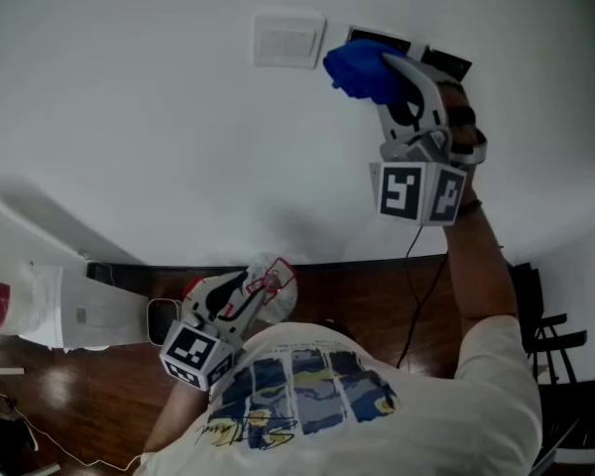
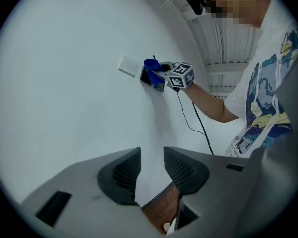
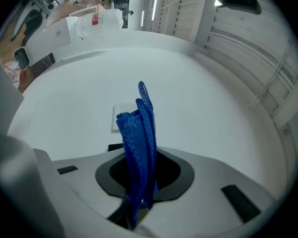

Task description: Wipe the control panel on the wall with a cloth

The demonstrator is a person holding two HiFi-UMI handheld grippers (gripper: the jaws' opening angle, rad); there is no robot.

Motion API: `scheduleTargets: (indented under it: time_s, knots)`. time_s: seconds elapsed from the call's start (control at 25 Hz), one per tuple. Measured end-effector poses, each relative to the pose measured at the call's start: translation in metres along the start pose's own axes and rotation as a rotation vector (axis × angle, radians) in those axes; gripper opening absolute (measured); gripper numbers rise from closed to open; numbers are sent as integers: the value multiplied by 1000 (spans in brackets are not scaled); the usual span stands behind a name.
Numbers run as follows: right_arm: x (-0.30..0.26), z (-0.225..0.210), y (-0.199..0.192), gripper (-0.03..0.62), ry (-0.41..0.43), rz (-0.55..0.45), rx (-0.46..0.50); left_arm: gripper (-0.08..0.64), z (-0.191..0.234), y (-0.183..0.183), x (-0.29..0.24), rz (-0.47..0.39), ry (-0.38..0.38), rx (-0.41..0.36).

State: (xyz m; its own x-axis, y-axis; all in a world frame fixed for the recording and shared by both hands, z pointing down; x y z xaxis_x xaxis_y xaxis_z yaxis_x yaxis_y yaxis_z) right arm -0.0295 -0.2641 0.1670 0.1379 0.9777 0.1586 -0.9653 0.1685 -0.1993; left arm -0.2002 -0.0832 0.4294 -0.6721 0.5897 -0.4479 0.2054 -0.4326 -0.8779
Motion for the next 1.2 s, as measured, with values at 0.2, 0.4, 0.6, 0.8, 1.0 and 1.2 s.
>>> scheduleTargets:
  time_s: [0.2,0.4,0.6,0.8,1.0,1.2]
  knots:
    - [-16,-3,-3,83,1,28,34,147,-8,2,1,-11,-15,14]
    - [-13,35,-9,83,71,43,41,147,-10,-4,8,-7,-9,25]
    - [-14,83,-18,83,150,62,40,147,-14,-7,11,-1,-14,31]
    - [-18,116,-32,83,196,72,33,147,-20,-12,11,16,-16,24]
    - [-1,92,-26,83,146,34,1,147,-22,-12,12,17,-14,30]
    - [27,40,-32,83,53,7,4,147,-28,-10,6,15,-32,14]
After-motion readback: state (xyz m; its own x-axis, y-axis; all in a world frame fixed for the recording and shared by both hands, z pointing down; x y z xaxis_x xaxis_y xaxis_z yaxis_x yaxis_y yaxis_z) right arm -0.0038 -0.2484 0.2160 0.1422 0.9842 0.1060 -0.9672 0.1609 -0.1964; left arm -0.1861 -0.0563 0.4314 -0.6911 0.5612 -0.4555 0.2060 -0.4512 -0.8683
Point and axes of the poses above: the fingertips, and each gripper's own axes: x backward along the fingers, z to its left, y out of its top, the point moved 4 cm from there along x, backward along the fingers, and after that the axes turned 15 degrees about z, right-handed, at the moved point
